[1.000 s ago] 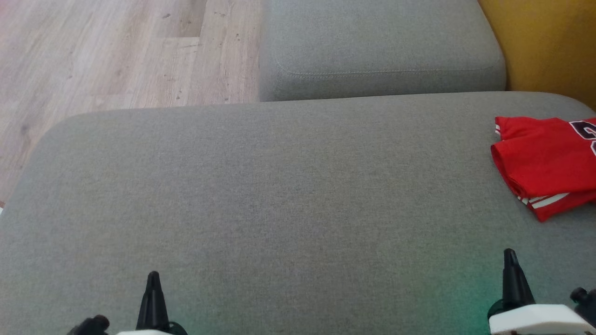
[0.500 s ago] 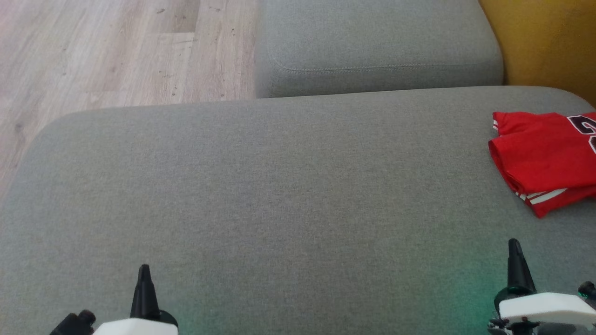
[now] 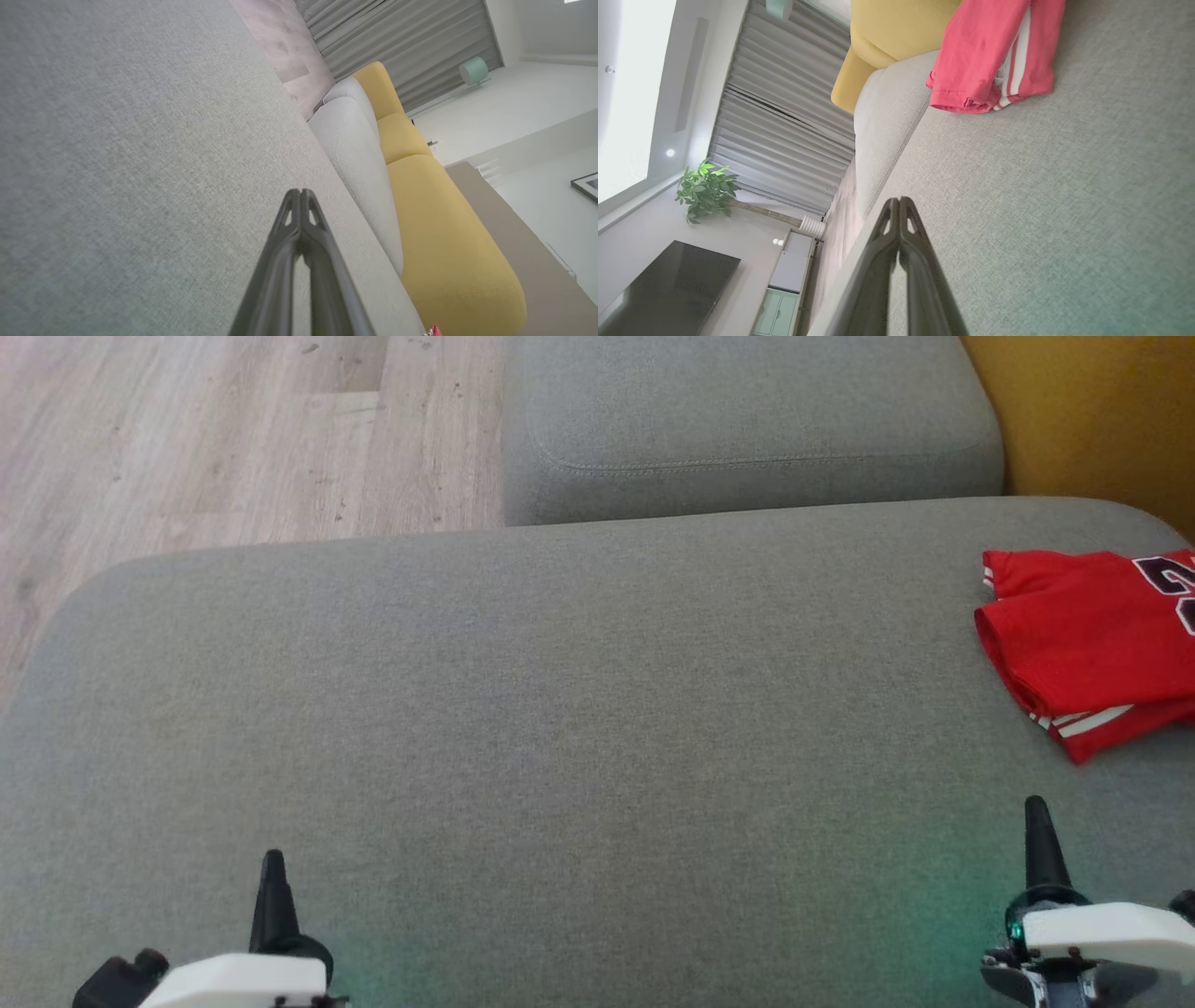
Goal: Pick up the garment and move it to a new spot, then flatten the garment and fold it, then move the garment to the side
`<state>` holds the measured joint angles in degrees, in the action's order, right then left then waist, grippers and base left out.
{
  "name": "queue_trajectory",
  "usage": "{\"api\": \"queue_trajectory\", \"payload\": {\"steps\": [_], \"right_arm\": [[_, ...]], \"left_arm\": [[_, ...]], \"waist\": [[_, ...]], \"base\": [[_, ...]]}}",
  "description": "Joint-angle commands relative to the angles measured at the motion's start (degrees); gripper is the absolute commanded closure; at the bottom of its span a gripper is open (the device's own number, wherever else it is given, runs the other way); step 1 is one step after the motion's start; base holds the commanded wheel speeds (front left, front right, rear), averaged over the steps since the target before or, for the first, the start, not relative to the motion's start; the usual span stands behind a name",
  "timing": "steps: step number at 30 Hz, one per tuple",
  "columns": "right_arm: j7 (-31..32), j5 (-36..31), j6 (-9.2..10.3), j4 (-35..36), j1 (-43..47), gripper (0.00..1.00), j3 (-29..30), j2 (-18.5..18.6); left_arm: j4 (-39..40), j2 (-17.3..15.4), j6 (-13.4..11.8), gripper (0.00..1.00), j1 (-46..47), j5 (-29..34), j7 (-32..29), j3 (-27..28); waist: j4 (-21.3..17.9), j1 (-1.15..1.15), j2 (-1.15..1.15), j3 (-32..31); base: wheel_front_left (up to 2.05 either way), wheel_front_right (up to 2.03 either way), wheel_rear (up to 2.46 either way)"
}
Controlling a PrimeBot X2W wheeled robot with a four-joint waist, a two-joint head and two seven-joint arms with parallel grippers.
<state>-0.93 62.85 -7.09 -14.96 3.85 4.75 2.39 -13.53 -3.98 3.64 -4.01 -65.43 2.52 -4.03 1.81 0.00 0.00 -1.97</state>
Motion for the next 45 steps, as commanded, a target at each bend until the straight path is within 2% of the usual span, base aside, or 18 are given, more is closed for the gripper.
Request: {"api": "queue_trajectory", "payload": {"steps": [1, 41, 45], "right_arm": [[0.5, 2.1, -0.27, 1.6, -3.6, 1.00, -0.4, 0.7], [7.0, 29.2, -0.39, 1.0, -9.9, 1.00, 1.4, 0.8], [7.1, 29.6, -0.40, 1.0, -10.0, 1.00, 1.4, 0.8]], "left_arm": [[1.4, -0.8, 0.7, 1.00, 3.5, -2.0, -0.3, 2.0], [-0.4, -0.6, 3.8, 1.00, 9.9, -28.3, -7.1, 8.2], [-0.4, -0.5, 3.8, 1.00, 10.0, -28.6, -7.2, 8.3]], "waist": [[-0.1, 0.00, 0.00, 0.1], [-1.8, 0.00, 0.00, 2.1], [-1.8, 0.00, 0.00, 2.1]], "base": [[0.00, 0.00, 0.00], [0.00, 0.00, 0.00], [0.00, 0.00, 0.00]]}}
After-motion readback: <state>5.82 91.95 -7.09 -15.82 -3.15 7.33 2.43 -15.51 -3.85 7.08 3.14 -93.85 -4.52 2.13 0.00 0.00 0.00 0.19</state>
